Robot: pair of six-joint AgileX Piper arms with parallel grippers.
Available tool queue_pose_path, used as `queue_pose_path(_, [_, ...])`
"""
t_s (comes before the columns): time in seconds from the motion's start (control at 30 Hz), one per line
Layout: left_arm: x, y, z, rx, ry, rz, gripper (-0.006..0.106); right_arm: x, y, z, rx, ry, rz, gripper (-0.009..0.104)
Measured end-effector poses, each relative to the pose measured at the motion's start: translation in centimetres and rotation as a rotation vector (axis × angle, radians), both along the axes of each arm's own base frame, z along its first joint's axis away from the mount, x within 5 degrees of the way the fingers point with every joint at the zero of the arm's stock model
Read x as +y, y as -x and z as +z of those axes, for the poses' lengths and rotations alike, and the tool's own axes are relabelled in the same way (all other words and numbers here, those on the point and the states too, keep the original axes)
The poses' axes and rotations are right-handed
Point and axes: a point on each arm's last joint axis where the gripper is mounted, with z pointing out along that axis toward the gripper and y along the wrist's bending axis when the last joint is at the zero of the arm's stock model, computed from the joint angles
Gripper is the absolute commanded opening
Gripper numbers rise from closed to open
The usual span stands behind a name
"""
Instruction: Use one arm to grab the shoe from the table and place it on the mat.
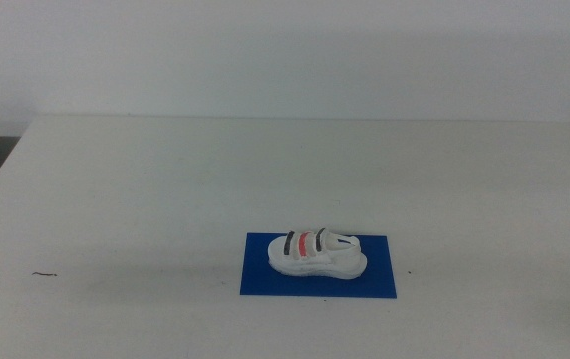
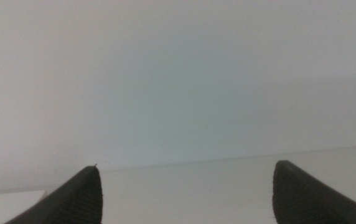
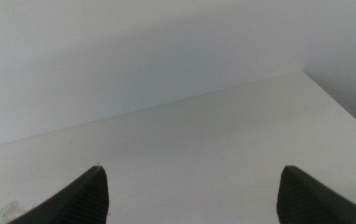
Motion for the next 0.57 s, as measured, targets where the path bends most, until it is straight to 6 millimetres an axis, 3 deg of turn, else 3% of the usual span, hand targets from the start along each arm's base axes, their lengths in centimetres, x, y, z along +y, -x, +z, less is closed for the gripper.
queue_pose_path(0.23, [0.0, -0.2, -2.7, 0.014, -0.005, 0.006, 0.094, 0.0, 0.0, 0.0, 0.0, 0.0, 0.0, 0.079])
queue_pose_path(0.57, [0.0, -0.2, -3.0, 0.019, -0.02, 0.008, 0.094, 0.0, 0.0, 0.0, 0.0, 0.0, 0.0, 0.079])
